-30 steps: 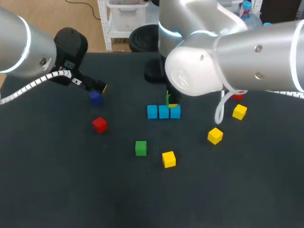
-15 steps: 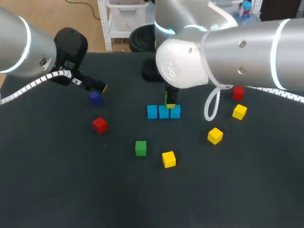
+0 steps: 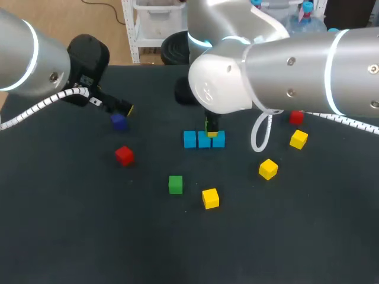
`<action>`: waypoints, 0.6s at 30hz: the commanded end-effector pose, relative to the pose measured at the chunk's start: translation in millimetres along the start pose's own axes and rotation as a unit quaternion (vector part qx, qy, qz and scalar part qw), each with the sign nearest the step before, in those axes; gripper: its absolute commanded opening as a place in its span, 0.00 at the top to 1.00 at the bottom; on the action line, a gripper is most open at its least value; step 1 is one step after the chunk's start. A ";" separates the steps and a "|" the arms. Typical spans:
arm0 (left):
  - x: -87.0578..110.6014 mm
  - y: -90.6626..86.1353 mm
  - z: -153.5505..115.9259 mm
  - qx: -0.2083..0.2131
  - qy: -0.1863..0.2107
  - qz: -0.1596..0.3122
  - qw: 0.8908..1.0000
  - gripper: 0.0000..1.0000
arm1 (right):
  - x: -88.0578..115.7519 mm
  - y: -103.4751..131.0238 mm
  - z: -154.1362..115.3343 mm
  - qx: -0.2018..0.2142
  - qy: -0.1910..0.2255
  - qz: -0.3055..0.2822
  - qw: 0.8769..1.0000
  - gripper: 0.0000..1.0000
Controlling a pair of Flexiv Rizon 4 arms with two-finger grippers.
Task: Place the blue cubes, place green cubes on the blue cubes, place the yellow cubes on the green cubes, then place the red cubes on the yellow cubes, and place purple cube on the red cubes.
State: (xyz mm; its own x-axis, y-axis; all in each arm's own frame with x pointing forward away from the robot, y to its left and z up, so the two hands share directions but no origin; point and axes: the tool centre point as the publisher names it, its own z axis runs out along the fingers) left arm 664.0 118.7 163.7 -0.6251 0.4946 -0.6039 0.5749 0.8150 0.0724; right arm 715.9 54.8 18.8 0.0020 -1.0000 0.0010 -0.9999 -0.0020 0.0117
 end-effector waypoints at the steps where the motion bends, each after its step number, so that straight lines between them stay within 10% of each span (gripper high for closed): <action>1: 0.4 0.8 0.3 0.001 -0.001 0.000 1.000 0.00 | 1.4 0.9 -0.2 0.002 0.000 0.001 1.000 1.00; 18: 0.4 0.8 0.3 0.001 -0.001 0.000 1.000 0.00 | 7.0 2.7 1.9 0.002 0.004 0.002 1.000 1.00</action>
State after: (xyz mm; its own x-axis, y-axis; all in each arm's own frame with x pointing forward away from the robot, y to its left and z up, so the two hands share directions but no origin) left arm 664.0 118.7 163.7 -0.6251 0.4946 -0.6039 0.5749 0.8150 0.0724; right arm 714.4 48.8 18.1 -0.0002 -0.9999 0.0111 -0.9999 0.0003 0.0115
